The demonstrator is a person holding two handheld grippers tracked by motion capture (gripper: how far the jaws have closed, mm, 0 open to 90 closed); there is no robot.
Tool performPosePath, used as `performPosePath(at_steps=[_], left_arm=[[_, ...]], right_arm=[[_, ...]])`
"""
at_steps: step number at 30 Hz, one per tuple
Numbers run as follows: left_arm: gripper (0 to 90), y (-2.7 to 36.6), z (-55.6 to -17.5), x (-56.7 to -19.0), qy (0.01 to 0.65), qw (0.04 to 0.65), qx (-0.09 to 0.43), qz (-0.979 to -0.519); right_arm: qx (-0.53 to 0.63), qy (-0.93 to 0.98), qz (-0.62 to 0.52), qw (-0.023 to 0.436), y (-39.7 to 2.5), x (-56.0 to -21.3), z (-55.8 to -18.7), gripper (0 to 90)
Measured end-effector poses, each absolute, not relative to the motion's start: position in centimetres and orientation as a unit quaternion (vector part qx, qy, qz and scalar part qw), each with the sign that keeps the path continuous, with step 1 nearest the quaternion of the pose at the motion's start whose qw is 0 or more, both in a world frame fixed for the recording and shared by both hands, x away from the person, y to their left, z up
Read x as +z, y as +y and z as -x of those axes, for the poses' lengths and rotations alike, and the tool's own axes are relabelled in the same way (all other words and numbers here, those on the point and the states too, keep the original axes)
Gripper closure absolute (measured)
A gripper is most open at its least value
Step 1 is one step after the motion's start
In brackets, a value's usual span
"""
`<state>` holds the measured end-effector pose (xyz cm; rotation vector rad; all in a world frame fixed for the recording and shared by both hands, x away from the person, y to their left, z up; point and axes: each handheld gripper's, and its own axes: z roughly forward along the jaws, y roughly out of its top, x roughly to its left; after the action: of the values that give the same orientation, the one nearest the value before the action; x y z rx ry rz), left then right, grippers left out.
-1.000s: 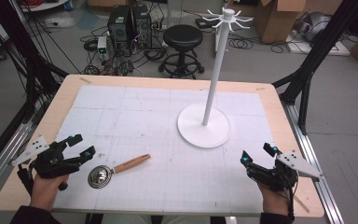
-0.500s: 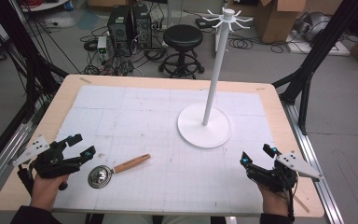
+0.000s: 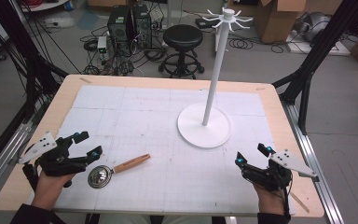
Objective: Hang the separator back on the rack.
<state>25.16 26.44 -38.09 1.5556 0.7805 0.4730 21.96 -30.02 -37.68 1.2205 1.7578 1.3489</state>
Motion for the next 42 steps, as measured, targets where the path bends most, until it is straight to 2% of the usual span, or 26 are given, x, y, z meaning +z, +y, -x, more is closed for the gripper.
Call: performPosePath(at_steps=[3, 11, 17, 22, 24, 25, 32, 42], left_arm=[[18.1, 25.3, -25.6, -37.8, 0.322, 0.603, 0.197, -0.703], [21.6, 23.5, -27.1, -38.4, 0.310, 0.580, 0.167, -0.734], [22.3, 21.6, -28.2, -39.0, 0.302, 0.561, 0.123, -0.760], [21.6, 19.8, -29.2, -40.4, 0.282, 0.504, 0.111, -0.809], [23.7, 19.5, -29.2, -40.9, 0.273, 0.484, 0.106, -0.825], [27.8, 19.4, -29.2, -41.0, 0.268, 0.478, 0.105, -0.830], [34.7, 18.9, -29.3, -42.6, 0.258, 0.448, 0.086, -0.851], [38.2, 17.9, -29.5, -43.5, 0.250, 0.405, 0.091, -0.875]], right_arm=[[0.504, 0.671, -0.459, 0.293, -29.8, -38.0, -22.1, 15.4], [0.507, 0.670, -0.458, 0.289, -29.8, -37.9, -22.2, 15.4], [0.508, 0.671, -0.457, 0.287, -29.8, -37.9, -22.2, 15.4], [0.507, 0.673, -0.459, 0.282, -29.9, -38.1, -22.3, 15.4], [0.507, 0.674, -0.458, 0.281, -29.8, -38.0, -22.3, 15.4], [0.506, 0.674, -0.458, 0.282, -29.8, -38.0, -22.3, 15.4], [0.507, 0.673, -0.460, 0.280, -29.9, -38.0, -22.3, 15.4], [0.507, 0.674, -0.458, 0.281, -29.8, -38.0, -22.3, 15.4]])
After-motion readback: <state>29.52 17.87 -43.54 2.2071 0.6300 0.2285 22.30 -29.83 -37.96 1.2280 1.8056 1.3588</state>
